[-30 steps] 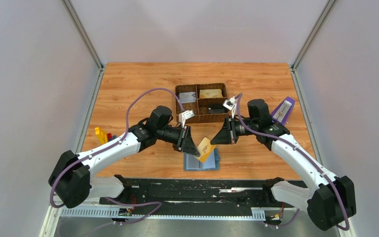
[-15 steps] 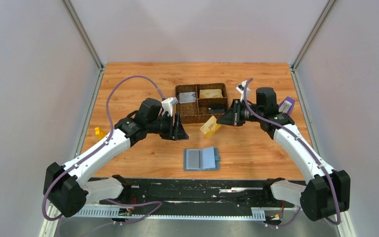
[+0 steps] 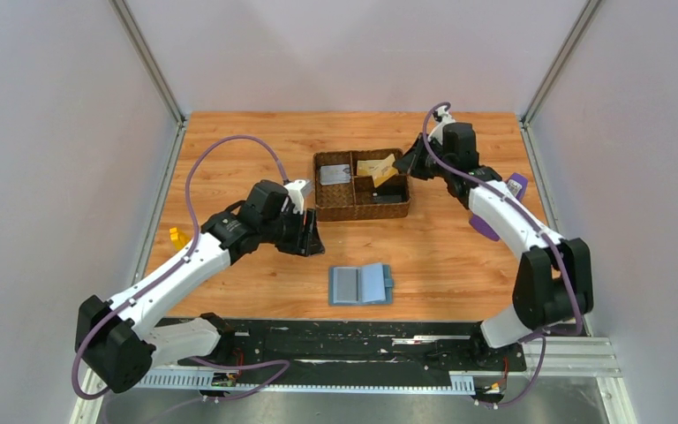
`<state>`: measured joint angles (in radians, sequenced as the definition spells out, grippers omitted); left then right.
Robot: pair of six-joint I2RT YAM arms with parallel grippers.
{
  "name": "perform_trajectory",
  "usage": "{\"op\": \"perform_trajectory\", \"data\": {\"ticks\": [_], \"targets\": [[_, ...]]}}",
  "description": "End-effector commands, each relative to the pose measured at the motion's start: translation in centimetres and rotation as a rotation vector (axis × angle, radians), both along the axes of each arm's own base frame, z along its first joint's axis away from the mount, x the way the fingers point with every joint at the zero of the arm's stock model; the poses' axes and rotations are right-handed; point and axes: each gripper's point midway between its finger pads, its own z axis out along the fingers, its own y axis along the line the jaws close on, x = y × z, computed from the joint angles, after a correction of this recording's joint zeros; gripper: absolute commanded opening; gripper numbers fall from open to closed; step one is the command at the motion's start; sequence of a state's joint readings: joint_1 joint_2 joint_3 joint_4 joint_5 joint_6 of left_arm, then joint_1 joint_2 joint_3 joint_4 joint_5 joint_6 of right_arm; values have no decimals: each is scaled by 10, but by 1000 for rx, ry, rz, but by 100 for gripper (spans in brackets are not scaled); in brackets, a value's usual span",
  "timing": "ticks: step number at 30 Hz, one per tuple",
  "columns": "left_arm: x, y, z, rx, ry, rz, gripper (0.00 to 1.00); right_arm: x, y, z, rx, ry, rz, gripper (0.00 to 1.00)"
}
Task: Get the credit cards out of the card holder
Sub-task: Place the credit card in the storage box.
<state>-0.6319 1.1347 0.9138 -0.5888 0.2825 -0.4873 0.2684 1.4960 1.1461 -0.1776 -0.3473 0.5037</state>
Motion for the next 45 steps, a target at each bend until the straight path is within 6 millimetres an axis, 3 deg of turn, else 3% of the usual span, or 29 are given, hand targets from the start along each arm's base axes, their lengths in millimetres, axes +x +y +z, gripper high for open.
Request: {"op": "perform_trajectory", "data": {"ticks": [1, 6, 12, 20, 26, 36, 45], "targets": [[4, 7, 14, 13, -73, -7, 59, 53, -1, 15, 39, -100, -77, 0], [-3, 9, 8, 3, -58, -5, 59, 85, 2, -4, 66, -88, -87, 0], [-6, 10, 8, -3, -56, -1, 60, 107, 8, -29, 133, -39, -84, 0], [-5, 11, 7, 4, -55, 3, 60, 113, 12, -31, 172, -43, -72, 0], [-4, 10, 6, 9, -51, 4, 60, 117, 11, -44, 165, -25, -74, 0], [-4, 11, 3, 16, -46, 7, 60, 120, -11, -67, 150, 15, -108, 0], [-2, 9, 3, 14, -40, 6, 60, 118, -16, -80, 154, 50, -103, 2]]}}
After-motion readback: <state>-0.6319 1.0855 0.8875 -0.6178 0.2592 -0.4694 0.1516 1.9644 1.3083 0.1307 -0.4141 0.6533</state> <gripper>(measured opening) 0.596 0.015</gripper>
